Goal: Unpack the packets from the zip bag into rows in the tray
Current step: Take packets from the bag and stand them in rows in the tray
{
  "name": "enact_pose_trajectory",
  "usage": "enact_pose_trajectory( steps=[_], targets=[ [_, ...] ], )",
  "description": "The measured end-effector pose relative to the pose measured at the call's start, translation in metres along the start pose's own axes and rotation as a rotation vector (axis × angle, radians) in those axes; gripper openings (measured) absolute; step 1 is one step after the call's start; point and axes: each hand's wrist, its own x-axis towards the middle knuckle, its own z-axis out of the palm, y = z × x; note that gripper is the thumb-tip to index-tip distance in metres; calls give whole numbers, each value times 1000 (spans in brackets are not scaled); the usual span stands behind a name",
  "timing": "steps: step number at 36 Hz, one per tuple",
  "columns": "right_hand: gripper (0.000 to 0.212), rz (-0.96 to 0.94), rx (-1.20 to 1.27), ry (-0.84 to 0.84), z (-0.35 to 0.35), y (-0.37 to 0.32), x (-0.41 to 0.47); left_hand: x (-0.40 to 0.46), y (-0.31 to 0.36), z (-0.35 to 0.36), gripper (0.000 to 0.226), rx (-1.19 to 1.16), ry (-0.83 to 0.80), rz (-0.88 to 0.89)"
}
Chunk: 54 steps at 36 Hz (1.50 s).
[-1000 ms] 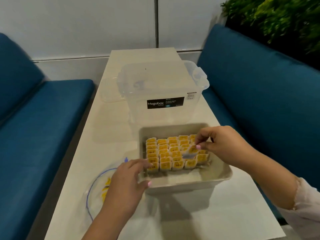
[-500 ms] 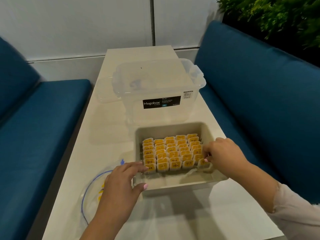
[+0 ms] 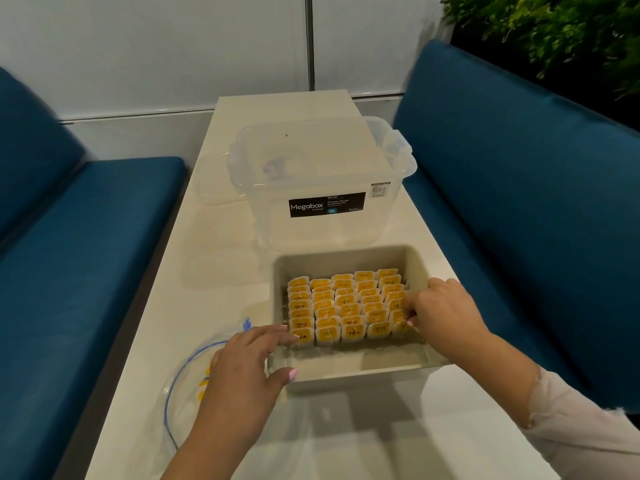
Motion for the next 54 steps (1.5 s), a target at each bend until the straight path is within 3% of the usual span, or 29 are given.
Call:
enact_pose_trajectory(
  steps=[12,25,35,40,46,54],
  targets=[
    [27,17,28,0,2,1,0,-2,3,-4,41,22,2,29],
    [22,-45,151,120,-24,-12,-5,-3,-13,-27,53,49,269,20],
    [23,-281,285,184,-41,-71,-2,-22,-39,-49,33,-34,224,-279],
    [21,-411,339,191,-43,-106,-4,-27,-52,-47,55,-52,188,-373],
    [25,-515,371,133,-37,-149,-9,-29,-60,-43,47,-77,176,-410],
    [28,-788,85,25,-7,-208,-12,-29,-61,-41,47,-88,193,-402]
  ],
)
